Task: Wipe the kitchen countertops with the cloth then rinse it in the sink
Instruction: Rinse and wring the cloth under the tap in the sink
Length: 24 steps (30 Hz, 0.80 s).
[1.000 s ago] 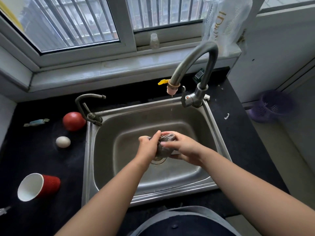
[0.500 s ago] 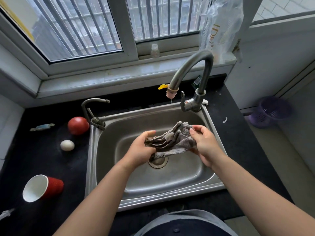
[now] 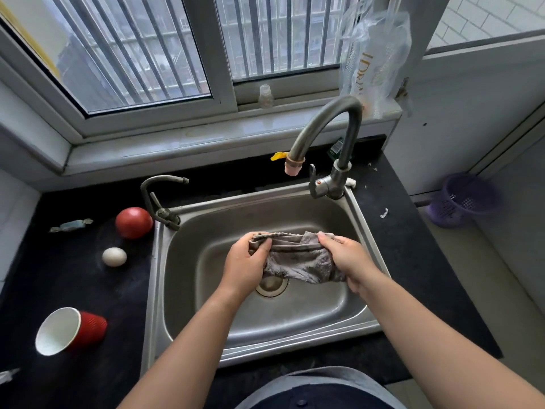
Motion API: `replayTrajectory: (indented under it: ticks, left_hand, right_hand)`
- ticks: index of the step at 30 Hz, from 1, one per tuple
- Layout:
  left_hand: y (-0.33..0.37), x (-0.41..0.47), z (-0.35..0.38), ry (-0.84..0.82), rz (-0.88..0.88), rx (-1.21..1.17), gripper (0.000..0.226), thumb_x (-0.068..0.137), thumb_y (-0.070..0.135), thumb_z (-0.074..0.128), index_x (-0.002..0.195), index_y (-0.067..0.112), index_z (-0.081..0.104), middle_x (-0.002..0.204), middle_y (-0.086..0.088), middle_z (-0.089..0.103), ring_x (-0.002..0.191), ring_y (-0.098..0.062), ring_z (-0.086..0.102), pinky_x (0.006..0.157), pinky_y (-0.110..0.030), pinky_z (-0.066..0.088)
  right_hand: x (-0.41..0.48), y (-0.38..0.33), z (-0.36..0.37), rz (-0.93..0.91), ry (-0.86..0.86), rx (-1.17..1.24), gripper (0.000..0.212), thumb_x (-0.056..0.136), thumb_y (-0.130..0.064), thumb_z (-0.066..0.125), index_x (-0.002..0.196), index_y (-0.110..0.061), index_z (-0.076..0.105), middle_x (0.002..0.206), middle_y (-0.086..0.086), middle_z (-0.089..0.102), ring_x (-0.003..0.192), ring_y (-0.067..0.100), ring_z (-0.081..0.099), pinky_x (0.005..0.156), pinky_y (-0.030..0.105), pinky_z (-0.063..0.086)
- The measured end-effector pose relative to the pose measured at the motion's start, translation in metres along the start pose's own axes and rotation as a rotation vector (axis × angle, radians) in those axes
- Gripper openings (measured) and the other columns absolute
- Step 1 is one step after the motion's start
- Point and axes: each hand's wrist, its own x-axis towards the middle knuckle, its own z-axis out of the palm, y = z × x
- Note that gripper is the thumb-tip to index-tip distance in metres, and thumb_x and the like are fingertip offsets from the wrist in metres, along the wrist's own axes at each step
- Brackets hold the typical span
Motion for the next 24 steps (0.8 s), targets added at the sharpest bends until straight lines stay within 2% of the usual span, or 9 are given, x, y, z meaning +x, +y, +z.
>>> replayTrajectory:
  ticks: [3, 6, 9, 11, 14, 17, 20, 22, 24]
  left_hand:
    - [0.000, -0.002, 0.000, 0.060, -0.170, -0.227, 0.020, 0.093, 0.027, 0.057, 0.085, 0.013, 0.069, 0.079, -0.003, 0.074, 0.074, -0.014, 0.070, 0.064, -0.026, 0.055]
    - [-0.002, -0.006, -0.010, 0.059, -0.282, -0.381, 0.024, 0.092, 0.030, 0.058, 0.081, 0.013, 0.070, 0.076, -0.003, 0.075, 0.071, -0.014, 0.071, 0.061, -0.026, 0.055]
    - [0.000, -0.009, -0.021, -0.008, -0.162, -0.274, 0.023, 0.090, 0.030, 0.060, 0.082, 0.012, 0.072, 0.082, -0.007, 0.075, 0.078, -0.019, 0.070, 0.073, -0.032, 0.056]
    - [0.006, -0.010, -0.025, -0.083, -0.048, -0.231, 0.020, 0.087, 0.028, 0.064, 0.081, 0.011, 0.073, 0.079, -0.004, 0.075, 0.073, -0.013, 0.069, 0.069, -0.025, 0.056]
    - [0.018, -0.008, -0.029, -0.131, 0.055, -0.127, 0.011, 0.079, 0.026, 0.073, 0.080, 0.014, 0.073, 0.072, 0.003, 0.074, 0.067, -0.006, 0.066, 0.063, -0.020, 0.053]
    - [0.020, -0.004, -0.038, -0.131, -0.068, -0.337, 0.043, 0.065, 0.036, 0.078, 0.102, 0.019, 0.066, 0.079, 0.007, 0.075, 0.074, -0.004, 0.069, 0.062, -0.017, 0.052]
    - [0.010, -0.005, -0.040, -0.325, -0.245, -0.465, 0.066, 0.061, 0.039, 0.074, 0.118, 0.010, 0.059, 0.104, -0.005, 0.072, 0.095, -0.016, 0.069, 0.078, -0.028, 0.055]
    - [0.000, -0.013, -0.033, -0.446, -0.222, -0.310, 0.050, 0.070, 0.034, 0.075, 0.111, 0.007, 0.065, 0.107, -0.012, 0.071, 0.100, -0.024, 0.067, 0.088, -0.036, 0.053]
    - [-0.007, -0.020, -0.023, -0.450, -0.158, -0.221, 0.024, 0.083, 0.022, 0.068, 0.102, 0.007, 0.066, 0.102, -0.013, 0.072, 0.093, -0.022, 0.066, 0.081, -0.033, 0.053]
  right_hand:
    - [-0.002, 0.001, 0.008, 0.024, -0.057, 0.007, 0.018, 0.088, -0.029, 0.062, 0.082, -0.015, 0.072, 0.087, 0.008, 0.073, 0.077, 0.024, 0.068, 0.071, 0.042, 0.055]
    - [-0.012, -0.004, 0.007, -0.091, -0.219, -0.095, 0.013, 0.090, -0.015, 0.059, 0.087, -0.019, 0.072, 0.085, 0.000, 0.071, 0.073, 0.013, 0.064, 0.062, 0.025, 0.051]
    - [-0.026, -0.011, 0.006, -0.239, -0.372, -0.264, 0.015, 0.079, -0.017, 0.072, 0.093, -0.023, 0.070, 0.085, -0.012, 0.071, 0.078, 0.000, 0.065, 0.063, 0.010, 0.046]
    - [-0.034, -0.011, 0.014, -0.339, -0.391, -0.429, 0.036, 0.068, -0.026, 0.082, 0.100, -0.029, 0.065, 0.090, -0.017, 0.069, 0.084, -0.010, 0.062, 0.067, 0.003, 0.042]
    - [-0.039, -0.007, 0.029, -0.464, -0.350, -0.631, 0.029, 0.066, -0.028, 0.079, 0.093, -0.032, 0.067, 0.082, -0.016, 0.070, 0.077, -0.007, 0.063, 0.067, 0.016, 0.049]
    - [-0.045, -0.004, 0.036, -0.423, -0.295, -0.445, 0.013, 0.075, -0.029, 0.073, 0.084, -0.020, 0.071, 0.083, -0.001, 0.074, 0.084, 0.013, 0.069, 0.076, 0.034, 0.056]
    - [-0.056, -0.001, 0.039, -0.317, -0.220, -0.138, 0.006, 0.083, -0.024, 0.069, 0.083, -0.018, 0.071, 0.081, -0.001, 0.075, 0.081, 0.012, 0.070, 0.068, 0.025, 0.055]
    - [-0.064, 0.003, 0.040, -0.249, -0.173, -0.037, 0.011, 0.086, -0.024, 0.065, 0.083, -0.015, 0.070, 0.071, -0.004, 0.074, 0.067, 0.006, 0.067, 0.054, 0.017, 0.050]
    - [-0.070, 0.010, 0.038, -0.209, -0.132, 0.004, 0.013, 0.087, -0.022, 0.063, 0.088, -0.010, 0.070, 0.073, -0.002, 0.074, 0.065, 0.007, 0.067, 0.051, 0.017, 0.048]
